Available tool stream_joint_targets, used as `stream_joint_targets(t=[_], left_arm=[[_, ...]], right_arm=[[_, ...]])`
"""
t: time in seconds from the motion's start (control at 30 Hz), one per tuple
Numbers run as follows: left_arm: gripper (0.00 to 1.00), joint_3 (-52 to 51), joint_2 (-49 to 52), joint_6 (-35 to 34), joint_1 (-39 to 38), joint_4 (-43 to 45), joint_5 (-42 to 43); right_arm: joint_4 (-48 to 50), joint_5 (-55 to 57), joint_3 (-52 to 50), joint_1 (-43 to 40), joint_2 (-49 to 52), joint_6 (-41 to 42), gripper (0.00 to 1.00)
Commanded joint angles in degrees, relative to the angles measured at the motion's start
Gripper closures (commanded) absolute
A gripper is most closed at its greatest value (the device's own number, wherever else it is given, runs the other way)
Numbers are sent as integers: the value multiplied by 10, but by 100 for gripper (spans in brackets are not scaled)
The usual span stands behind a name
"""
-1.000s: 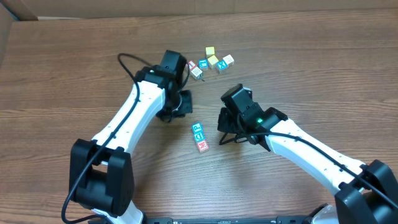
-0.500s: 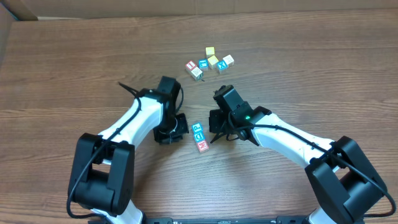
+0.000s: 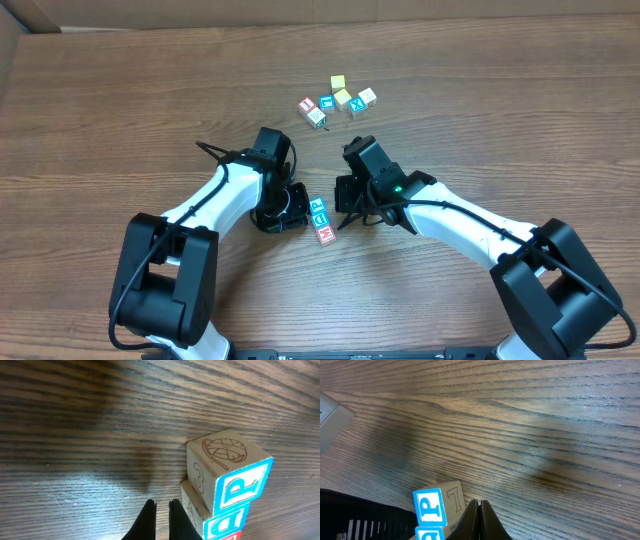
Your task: Flip 3 blocks
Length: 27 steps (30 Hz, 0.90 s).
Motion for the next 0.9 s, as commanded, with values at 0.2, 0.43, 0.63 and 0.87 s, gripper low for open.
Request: stream_joint_targets(t=[0.2, 0.43, 0.63, 0.87], left_arm=[[96, -6, 7, -22, -4, 14, 14], [96, -6, 7, -22, -4, 14, 13], [96, -7, 7, -22, -4, 18, 6], [96, -8, 7, -22, -4, 27, 6]], right_arm=[[-4, -5, 5, 0, 8, -8, 96], [10, -24, 5, 0, 27, 6, 96], [13, -24, 5, 0, 29, 6, 96], [23, -37, 5, 0, 43, 6, 96]])
